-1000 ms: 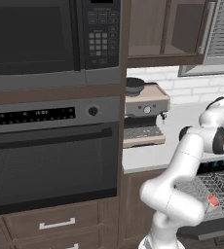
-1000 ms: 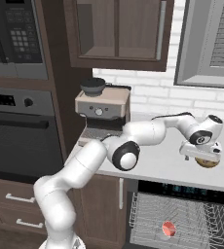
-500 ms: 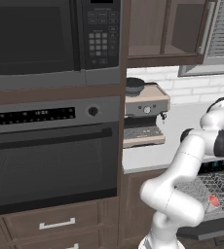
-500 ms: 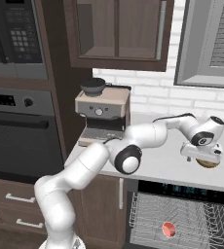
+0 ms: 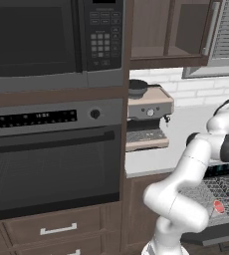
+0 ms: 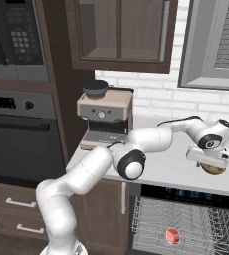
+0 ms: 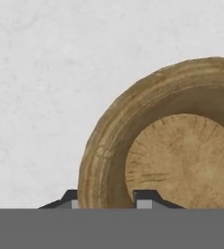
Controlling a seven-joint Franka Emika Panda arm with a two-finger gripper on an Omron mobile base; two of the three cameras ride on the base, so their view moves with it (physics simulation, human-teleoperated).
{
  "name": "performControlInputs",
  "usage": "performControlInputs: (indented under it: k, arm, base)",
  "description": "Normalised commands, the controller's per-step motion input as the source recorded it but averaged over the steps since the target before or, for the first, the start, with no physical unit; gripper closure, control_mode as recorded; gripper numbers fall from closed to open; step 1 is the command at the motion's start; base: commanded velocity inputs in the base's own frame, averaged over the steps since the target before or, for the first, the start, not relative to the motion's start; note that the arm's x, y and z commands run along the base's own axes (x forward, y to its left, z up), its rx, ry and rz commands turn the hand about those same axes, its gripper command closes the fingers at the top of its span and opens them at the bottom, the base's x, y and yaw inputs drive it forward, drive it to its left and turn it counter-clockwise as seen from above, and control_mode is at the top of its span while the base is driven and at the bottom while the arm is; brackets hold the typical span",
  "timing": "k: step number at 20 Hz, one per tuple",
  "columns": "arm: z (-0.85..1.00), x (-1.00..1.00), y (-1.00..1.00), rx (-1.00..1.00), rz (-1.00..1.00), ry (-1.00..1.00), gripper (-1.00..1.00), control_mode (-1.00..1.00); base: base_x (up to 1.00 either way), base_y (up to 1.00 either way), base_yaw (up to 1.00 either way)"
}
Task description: Pick up the cup and bowl from the counter, place them in the dishwasher, and close the dishwasher door.
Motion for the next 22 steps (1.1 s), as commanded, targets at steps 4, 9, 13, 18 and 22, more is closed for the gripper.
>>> performControlInputs:
  k: [4, 9, 13, 18, 22]
  arm:
    - [0.0, -0.72, 0.0, 0.0, 0.0, -0.05, 1.0, -1.0]
    - [0.0, -1.0, 0.11, 0.0, 0.03, -0.21, 1.0, -1.0]
    - [0.0, -1.0, 0.36, 0.0, 0.06, -0.3, 1.0, -1.0]
    - [0.0, -1.0, 0.35, 0.0, 0.08, -0.34, 1.0, -1.0]
    - [-0.06, -0.96, 0.15, 0.0, 0.15, -0.19, 1.0, -1.0]
  base:
    - [0.0, 0.0, 0.0]
    - [0.0, 0.0, 0.0]
    - [0.0, 0.0, 0.0]
    - [0.0, 0.0, 0.0]
    - [0.0, 0.0, 0.0]
